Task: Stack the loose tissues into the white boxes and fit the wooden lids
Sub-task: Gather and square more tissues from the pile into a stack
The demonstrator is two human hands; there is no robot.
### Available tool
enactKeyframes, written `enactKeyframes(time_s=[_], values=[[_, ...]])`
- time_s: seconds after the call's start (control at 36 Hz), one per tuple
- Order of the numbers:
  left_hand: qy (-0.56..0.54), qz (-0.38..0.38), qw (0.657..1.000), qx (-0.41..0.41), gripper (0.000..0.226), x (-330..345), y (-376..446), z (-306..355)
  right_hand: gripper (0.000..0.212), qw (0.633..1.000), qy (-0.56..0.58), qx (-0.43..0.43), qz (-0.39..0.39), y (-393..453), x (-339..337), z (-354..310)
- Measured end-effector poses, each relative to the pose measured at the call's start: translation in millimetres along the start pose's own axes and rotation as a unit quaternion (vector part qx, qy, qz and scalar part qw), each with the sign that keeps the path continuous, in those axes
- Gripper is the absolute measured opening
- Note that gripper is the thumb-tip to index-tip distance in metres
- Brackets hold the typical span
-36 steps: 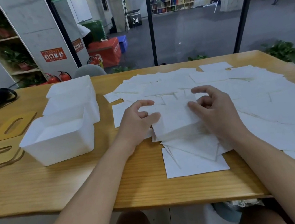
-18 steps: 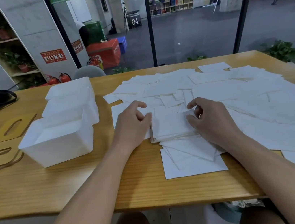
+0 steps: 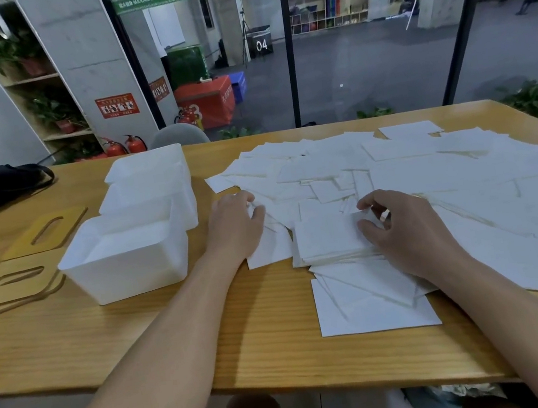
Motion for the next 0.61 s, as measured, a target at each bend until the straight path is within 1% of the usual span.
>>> enactKeyframes(time_s=[0.11,0.17,0.22,0.33,0.44,0.53,0.61], values=[[0.012,-0.019,1.0,-0.015,0.062,5,11,-4,0.038,1.0,-0.007,0.008,0.007,0,-1,0],[0.035,-0.022,0.999,-0.014,0.068,8,14,-3,0.04,1.0,-0.013,0.004,0.009,0,-2,-2],[0.04,-0.021,0.999,-0.013,0.068,9,16,-2,0.039,1.0,-0.011,0.006,0.009,1,-2,-3],[0.01,-0.012,1.0,-0.018,0.061,7,23,-3,0.035,1.0,-0.017,0.007,0.004,1,-1,-3],[-0.034,0.013,0.999,-0.019,0.037,1,30,2,0.032,1.0,-0.019,0.004,0.004,1,-1,-3],[-0.071,0.02,0.997,0.0,0.021,0,30,9,0.03,1.0,-0.018,0.002,0.003,1,0,-2],[-0.066,0.041,0.996,0.032,0.013,-6,27,18,0.028,1.0,-0.022,-0.002,0.006,1,0,-2]])
Point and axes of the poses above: each hand's wrist, its own y-axis towards the middle knuckle, its own x-axis out of the palm, z = x × y, the point moved 9 cm from there along y, towards the middle knuckle, and after that the axes turned 8 degrees about -z, right-handed, at the moved point
